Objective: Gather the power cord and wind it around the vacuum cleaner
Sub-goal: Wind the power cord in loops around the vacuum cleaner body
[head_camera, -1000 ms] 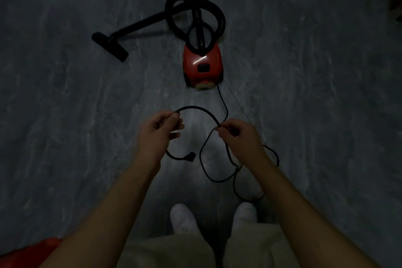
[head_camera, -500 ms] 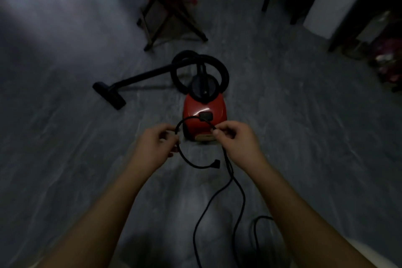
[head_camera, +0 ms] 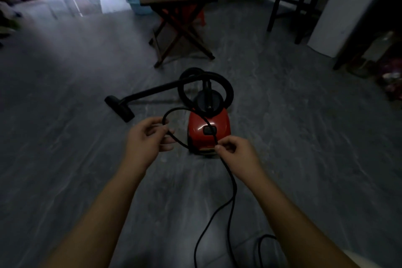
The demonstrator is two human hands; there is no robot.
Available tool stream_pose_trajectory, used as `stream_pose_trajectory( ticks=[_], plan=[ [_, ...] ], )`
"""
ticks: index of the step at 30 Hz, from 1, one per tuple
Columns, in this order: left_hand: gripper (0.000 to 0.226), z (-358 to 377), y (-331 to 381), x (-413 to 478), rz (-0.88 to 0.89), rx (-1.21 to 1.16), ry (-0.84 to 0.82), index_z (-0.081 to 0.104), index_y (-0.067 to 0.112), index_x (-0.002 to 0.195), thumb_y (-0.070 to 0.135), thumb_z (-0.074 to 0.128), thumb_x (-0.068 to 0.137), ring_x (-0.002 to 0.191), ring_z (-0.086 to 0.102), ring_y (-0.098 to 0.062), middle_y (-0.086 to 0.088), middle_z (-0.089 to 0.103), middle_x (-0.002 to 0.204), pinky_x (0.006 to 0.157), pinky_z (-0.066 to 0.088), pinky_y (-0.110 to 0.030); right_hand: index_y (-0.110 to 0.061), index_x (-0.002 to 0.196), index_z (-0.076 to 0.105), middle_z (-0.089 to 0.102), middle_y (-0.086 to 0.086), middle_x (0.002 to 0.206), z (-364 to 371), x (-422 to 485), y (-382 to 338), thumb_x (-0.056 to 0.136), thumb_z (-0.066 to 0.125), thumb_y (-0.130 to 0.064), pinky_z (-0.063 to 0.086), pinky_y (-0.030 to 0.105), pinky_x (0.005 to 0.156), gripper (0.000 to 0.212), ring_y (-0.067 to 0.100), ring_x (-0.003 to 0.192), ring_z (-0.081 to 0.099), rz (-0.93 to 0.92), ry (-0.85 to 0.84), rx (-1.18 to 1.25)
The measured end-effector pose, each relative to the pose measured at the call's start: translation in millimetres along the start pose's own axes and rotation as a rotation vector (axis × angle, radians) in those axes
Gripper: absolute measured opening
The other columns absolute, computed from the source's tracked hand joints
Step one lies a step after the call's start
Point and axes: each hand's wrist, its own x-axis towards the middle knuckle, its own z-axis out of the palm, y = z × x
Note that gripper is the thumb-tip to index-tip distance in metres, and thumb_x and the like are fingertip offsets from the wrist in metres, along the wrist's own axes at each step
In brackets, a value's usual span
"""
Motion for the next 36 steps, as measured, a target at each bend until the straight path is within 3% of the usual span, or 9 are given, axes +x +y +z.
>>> stream_pose_trajectory(
  ticks=[5,9,13,19,22,25,28,32,36],
  plan=[
    [0.018,3,-2,-4,-0.021,-0.052,0.003,0.062,-0.003,0.113,0.000,0.054,0.096,0.063,0.072,-0.015,-0.023,0.070,0.095,0.060,0.062,-0.031,-0.017,0.086,0.074,0.071,-0.003,0.080,6,-6,9,0.088,0.069,-0.036,0.050,0.024,0.069,0.020,0.010,0.076,0.066,0.191,-0.062,0.038],
    [0.019,6,-10,1,-0.052,-0.097,-0.035,0.062,-0.001,0.114,0.002,0.054,0.097,0.070,0.074,-0.020,-0.022,0.070,0.097,0.062,0.062,-0.030,-0.016,0.080,0.075,0.073,-0.002,0.078,9,1,13,0.095,0.063,-0.026,0.050,0.015,0.064,0.022,0.010,0.075,0.067,0.302,-0.115,0.203],
    [0.018,11,-14,3,-0.093,-0.088,-0.090,0.064,0.001,0.112,0.004,0.057,0.096,0.070,0.074,-0.021,-0.020,0.071,0.096,0.062,0.062,-0.030,-0.019,0.091,0.075,0.077,0.005,0.091,9,9,16,0.093,0.065,-0.018,0.057,0.031,0.083,0.010,0.017,0.087,0.072,0.360,-0.013,0.402],
    [0.014,18,-33,3,-0.103,0.065,-0.152,0.066,0.005,0.106,0.003,0.060,0.094,0.074,0.075,-0.025,-0.017,0.074,0.086,0.062,0.061,-0.032,-0.011,0.100,0.069,0.077,0.000,0.084,4,13,4,0.096,0.057,-0.007,0.054,0.018,0.063,0.014,0.007,0.069,0.072,0.249,0.071,0.565],
    [0.008,14,-44,9,-0.082,0.297,-0.189,0.069,0.006,0.098,0.007,0.066,0.091,0.078,0.074,-0.029,-0.016,0.074,0.083,0.068,0.059,-0.038,-0.011,0.112,0.065,0.076,0.001,0.082,3,19,4,0.096,0.059,-0.009,0.057,0.023,0.075,0.017,0.009,0.075,0.073,0.155,0.068,0.473],
    [0.013,9,-49,11,0.018,0.609,-0.220,0.071,0.012,0.093,0.020,0.075,0.084,0.074,0.070,-0.019,-0.004,0.072,0.079,0.075,0.059,-0.040,-0.023,0.100,0.068,0.074,0.002,0.082,-3,21,0,0.093,0.064,-0.009,0.056,0.024,0.081,0.016,0.012,0.081,0.071,0.032,0.039,0.283],
    [0.035,9,-45,9,0.041,0.627,-0.202,0.068,0.017,0.110,0.030,0.078,0.080,0.079,0.066,-0.008,0.004,0.068,0.091,0.073,0.055,-0.027,-0.031,0.096,0.072,0.074,0.001,0.090,-7,22,5,0.090,0.068,-0.015,0.057,0.029,0.083,0.017,0.015,0.087,0.071,-0.035,0.006,0.080],
    [0.054,12,-38,7,0.214,0.618,-0.248,0.061,0.025,0.127,0.039,0.078,0.078,0.098,0.062,-0.004,0.010,0.062,0.113,0.085,0.053,-0.027,-0.022,0.106,0.075,0.073,-0.007,0.101,-11,20,9,0.090,0.069,-0.018,0.050,0.017,0.083,0.018,0.004,0.095,0.067,-0.050,-0.098,-0.130],
    [0.054,16,-34,1,0.452,0.638,-0.268,0.059,0.031,0.125,0.040,0.079,0.076,0.101,0.050,0.012,0.026,0.052,0.114,0.090,0.042,-0.012,-0.027,0.104,0.075,0.068,-0.020,0.094,-15,13,1,0.091,0.067,-0.019,0.042,0.009,0.075,0.017,-0.007,0.088,0.061,-0.080,-0.232,-0.254]
  ],
)
